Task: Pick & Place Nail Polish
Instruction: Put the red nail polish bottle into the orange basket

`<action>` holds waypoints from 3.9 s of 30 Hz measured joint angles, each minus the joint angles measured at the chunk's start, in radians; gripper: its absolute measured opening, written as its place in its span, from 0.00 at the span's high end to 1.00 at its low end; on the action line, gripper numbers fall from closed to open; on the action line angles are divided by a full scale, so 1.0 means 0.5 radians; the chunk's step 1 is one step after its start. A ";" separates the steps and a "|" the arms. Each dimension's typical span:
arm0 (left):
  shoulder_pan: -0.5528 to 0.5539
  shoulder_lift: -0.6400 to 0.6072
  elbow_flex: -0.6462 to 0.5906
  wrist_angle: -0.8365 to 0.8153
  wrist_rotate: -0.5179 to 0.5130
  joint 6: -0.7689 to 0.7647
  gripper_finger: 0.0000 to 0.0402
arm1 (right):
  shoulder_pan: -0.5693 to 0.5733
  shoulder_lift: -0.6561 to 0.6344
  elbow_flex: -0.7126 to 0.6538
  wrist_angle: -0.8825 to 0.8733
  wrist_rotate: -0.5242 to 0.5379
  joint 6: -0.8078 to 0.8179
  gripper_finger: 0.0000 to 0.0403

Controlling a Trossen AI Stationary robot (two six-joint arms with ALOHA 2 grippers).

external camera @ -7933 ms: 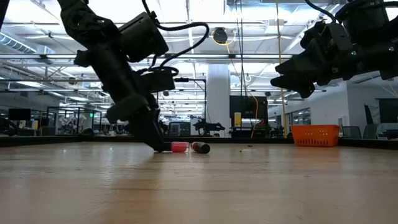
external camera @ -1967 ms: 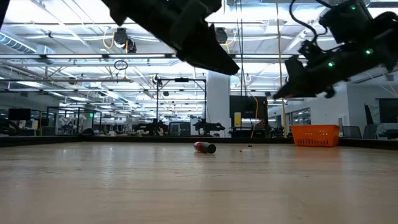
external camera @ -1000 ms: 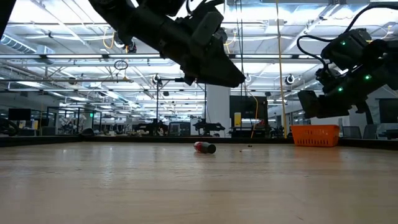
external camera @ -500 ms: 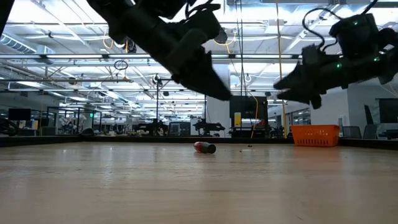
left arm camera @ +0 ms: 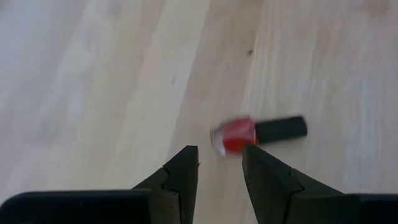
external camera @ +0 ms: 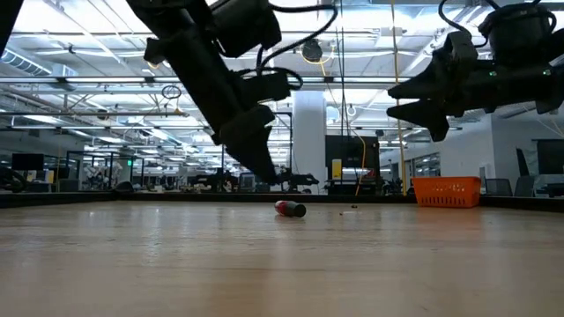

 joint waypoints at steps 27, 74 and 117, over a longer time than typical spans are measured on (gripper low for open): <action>0.035 0.346 -0.002 0.626 0.091 0.006 0.69 | 0.544 0.606 0.125 -0.022 0.155 -0.322 0.52; 0.040 0.339 0.001 0.603 0.079 0.003 0.69 | 0.621 1.751 0.841 -0.255 0.239 -0.884 0.34; 0.040 0.339 0.001 0.546 0.078 0.004 0.69 | 0.638 0.864 0.838 -1.131 0.392 -0.814 0.88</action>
